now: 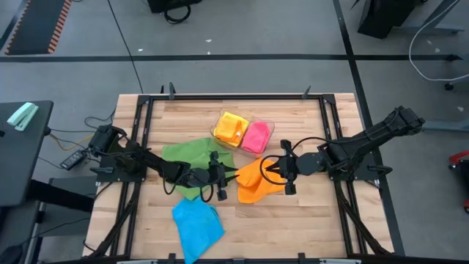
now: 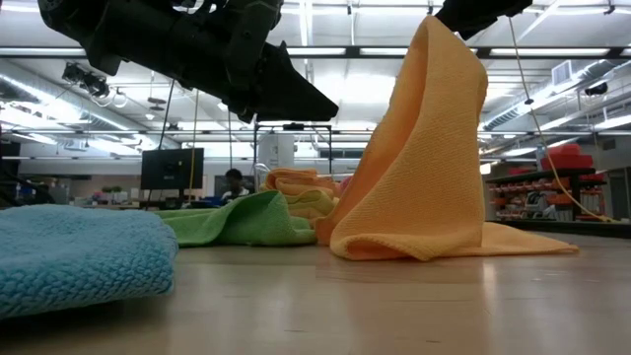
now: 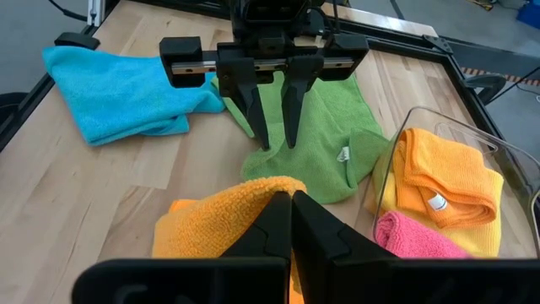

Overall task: Fold microfiber towels
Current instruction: Fold the orange microfiber cloth

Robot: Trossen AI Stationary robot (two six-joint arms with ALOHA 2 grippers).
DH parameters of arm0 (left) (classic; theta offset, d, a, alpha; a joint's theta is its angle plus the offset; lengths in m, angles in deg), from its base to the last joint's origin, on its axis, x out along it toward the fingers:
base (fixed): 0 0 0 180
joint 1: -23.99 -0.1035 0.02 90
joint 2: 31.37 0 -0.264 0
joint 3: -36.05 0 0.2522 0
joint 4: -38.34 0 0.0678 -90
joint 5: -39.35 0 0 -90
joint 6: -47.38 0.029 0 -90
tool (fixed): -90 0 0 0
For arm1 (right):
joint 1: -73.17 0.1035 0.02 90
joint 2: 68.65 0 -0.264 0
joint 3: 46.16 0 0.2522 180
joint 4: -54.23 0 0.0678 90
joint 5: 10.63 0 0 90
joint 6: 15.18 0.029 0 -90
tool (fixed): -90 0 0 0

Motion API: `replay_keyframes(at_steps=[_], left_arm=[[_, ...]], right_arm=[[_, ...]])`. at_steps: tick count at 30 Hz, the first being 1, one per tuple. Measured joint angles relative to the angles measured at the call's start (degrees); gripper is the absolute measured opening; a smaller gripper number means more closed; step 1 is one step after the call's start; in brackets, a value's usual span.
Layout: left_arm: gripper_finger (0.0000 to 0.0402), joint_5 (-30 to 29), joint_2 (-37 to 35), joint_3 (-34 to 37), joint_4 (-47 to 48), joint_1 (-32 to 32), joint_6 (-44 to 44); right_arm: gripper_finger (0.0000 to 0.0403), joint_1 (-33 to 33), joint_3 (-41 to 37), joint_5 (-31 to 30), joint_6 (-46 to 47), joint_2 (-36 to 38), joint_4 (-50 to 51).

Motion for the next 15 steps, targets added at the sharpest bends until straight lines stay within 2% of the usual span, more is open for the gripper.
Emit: replay_keyframes(at_steps=[9,15], left_arm=[[0.0107,0.0,0.0,0.0,-0.08,0.0,-0.31],[0.0106,0.0,0.0,-0.06,-1.31,-0.57,2.91]], right_arm=[[0.001,-0.02,-0.02,0.42,-0.04,0.0,-0.01],[0.001,0.5,-0.02,1.06,-5.74,2.0,0.02]])
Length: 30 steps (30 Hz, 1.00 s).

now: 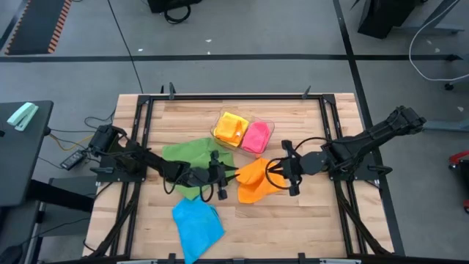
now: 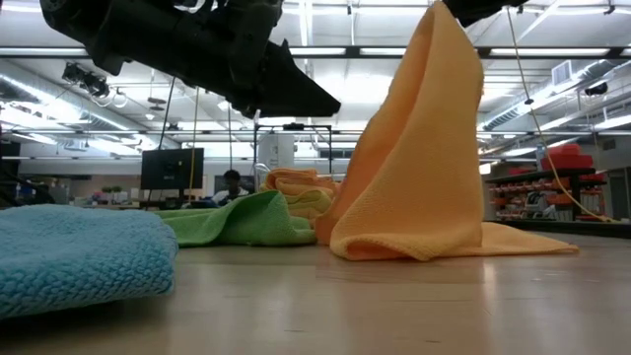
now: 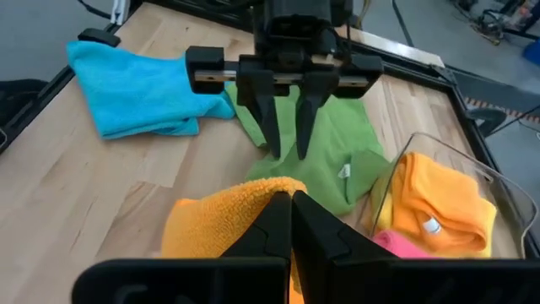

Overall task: Fold microfiber towels
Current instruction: Fold the orange microfiber cloth

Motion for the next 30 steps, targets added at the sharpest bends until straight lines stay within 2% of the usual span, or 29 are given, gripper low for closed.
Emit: replay_keyframes(at_steps=[7,30], left_arm=[[0.0105,-0.02,0.0,0.01,-0.15,-1.67,-1.42],[0.0098,0.0,0.0,0.01,-0.17,-1.73,-2.8]], right_arm=[[0.001,-0.04,0.0,0.28,0.1,-0.03,0.27],[0.001,-0.04,0.0,1.09,0.98,-0.07,0.66]])
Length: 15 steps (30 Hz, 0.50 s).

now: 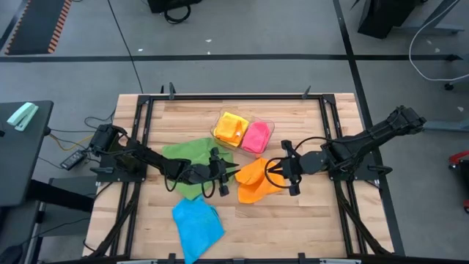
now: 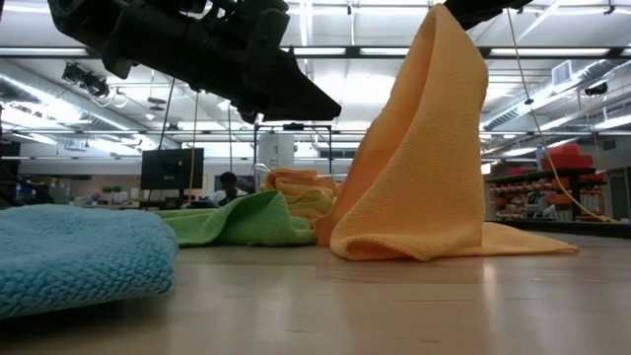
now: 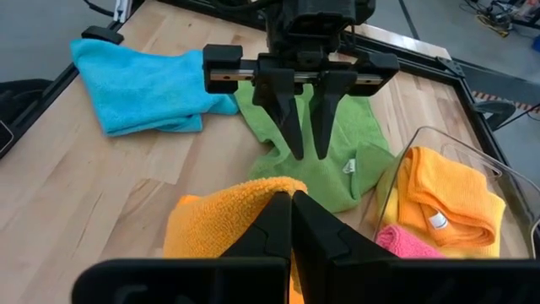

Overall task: Fold microfiber towels
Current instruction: Fold the orange microfiber cloth

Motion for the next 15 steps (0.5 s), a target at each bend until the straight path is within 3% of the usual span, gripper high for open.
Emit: replay_keyframes(at_steps=[15], left_arm=[[0.0089,0.0,0.0,0.0,0.96,0.0,-0.04]], right_arm=[[0.001,0.0,0.0,0.0,0.02,0.0,0.02]])
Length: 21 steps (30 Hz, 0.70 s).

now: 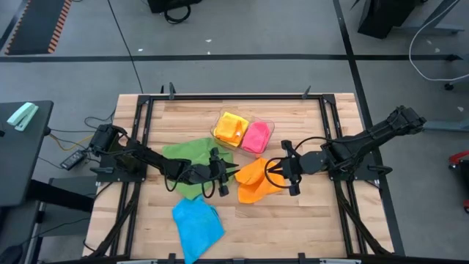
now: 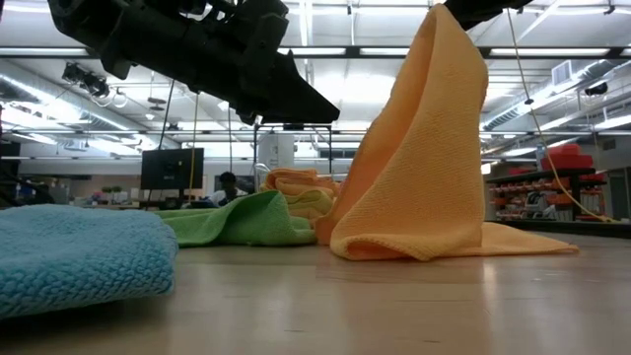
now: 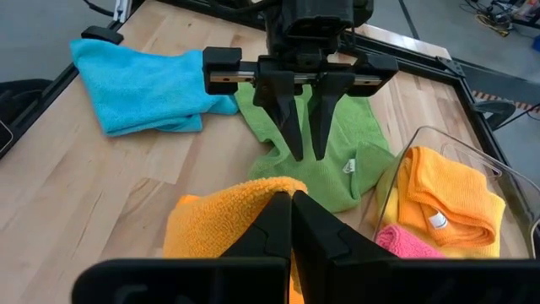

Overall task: Fold microfiber towels
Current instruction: Fold the orange microfiber cloth

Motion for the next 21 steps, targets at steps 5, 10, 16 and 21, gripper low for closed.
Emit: replay_keyframes(at_steps=[5,10,16,21], left_arm=[[0.0092,0.0,0.0,0.0,0.04,0.0,0.0],[0.0093,0.0,0.0,0.0,0.04,0.0,-0.02],[0.0091,0.0,0.0,0.0,0.01,0.0,-0.58],[0.0088,-0.05,0.02,-0.61,1.01,0.99,-4.52]], right_arm=[[0.001,0.0,0.0,0.0,0.0,0.0,0.0],[0.001,0.0,0.0,0.0,0.0,0.0,0.0],[0.001,0.02,0.0,0.0,0.0,0.0,-0.04],[0.001,0.0,0.01,-0.01,0.74,-0.01,-0.04]])
